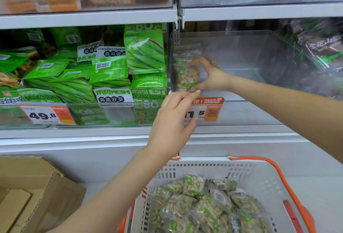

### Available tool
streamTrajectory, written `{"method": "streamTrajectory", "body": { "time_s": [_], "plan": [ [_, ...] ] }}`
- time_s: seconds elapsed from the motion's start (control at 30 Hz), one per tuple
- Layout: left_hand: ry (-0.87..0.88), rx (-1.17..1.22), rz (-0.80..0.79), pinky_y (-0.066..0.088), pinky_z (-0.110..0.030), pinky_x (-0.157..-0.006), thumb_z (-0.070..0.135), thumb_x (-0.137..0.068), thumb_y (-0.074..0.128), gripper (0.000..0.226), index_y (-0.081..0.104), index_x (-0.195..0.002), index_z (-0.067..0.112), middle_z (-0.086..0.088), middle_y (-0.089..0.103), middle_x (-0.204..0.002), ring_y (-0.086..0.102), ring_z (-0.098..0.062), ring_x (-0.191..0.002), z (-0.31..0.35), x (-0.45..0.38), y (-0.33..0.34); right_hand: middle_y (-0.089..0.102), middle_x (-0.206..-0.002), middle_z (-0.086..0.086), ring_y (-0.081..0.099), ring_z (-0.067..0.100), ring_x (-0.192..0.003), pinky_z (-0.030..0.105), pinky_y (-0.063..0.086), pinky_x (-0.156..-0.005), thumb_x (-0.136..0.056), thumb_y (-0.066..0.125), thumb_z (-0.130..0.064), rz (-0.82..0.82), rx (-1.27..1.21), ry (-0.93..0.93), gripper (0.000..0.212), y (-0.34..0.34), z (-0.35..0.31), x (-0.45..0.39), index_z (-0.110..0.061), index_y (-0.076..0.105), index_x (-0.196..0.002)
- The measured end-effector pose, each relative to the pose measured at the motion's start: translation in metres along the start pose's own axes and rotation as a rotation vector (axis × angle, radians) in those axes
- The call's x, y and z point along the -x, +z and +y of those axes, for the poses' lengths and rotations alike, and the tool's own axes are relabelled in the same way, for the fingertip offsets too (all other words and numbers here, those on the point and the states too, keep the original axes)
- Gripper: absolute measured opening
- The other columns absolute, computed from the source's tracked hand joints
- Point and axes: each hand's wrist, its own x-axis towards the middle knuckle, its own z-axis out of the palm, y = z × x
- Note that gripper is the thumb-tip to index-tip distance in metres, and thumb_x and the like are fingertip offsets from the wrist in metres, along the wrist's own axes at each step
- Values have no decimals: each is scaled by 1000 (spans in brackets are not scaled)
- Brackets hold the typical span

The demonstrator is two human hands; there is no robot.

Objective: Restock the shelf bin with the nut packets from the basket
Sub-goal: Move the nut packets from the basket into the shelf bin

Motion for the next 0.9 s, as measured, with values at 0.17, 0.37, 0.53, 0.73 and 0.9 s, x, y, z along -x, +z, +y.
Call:
{"method": "streamTrajectory", "body": {
  "time_s": [0.17,0.37,0.53,0.73,0.9],
  "plan": [
    [67,-135,134,15,-23,-112,5,-76,62,64,46,-138,7,-16,42,-140,35,-34,-128,4,15,-3,53,-130,7,41,25,-126,15,27,-87,-82,70,-11,238,37,-25,44,-26,-7,48,-10,54,-122],
    [-65,-147,58,34,-35,-94,3,-77,61,40,54,-117,4,-18,50,-119,42,-33,-111,10,73,26,54,-106,13,50,23,-104,21,33,-85,-75,43,-2,657,132,-123,30,-36,-8,139,-6,61,-99],
    [-272,-132,-344,32,-32,-96,12,-85,61,38,51,-122,10,-10,48,-125,39,-28,-117,-7,132,68,56,-104,15,49,30,-99,29,34,-84,-75,49,8,651,271,-117,24,48,23,237,-5,62,-91],
    [-408,-337,-827,35,-35,-105,5,-84,56,57,35,-136,13,-6,37,-141,30,-25,-131,-41,201,114,53,-125,7,47,31,-118,41,43,-88,-87,54,-3,1,281,201,33,156,80,297,-16,56,-117],
    [-384,-329,-1023,25,-37,-115,-6,-83,53,82,12,-150,17,-4,15,-156,10,-24,-145,-61,220,138,38,-144,1,43,26,-128,35,42,-85,-92,60,-33,-301,279,396,51,205,113,290,-21,37,-136]
  ]
}}
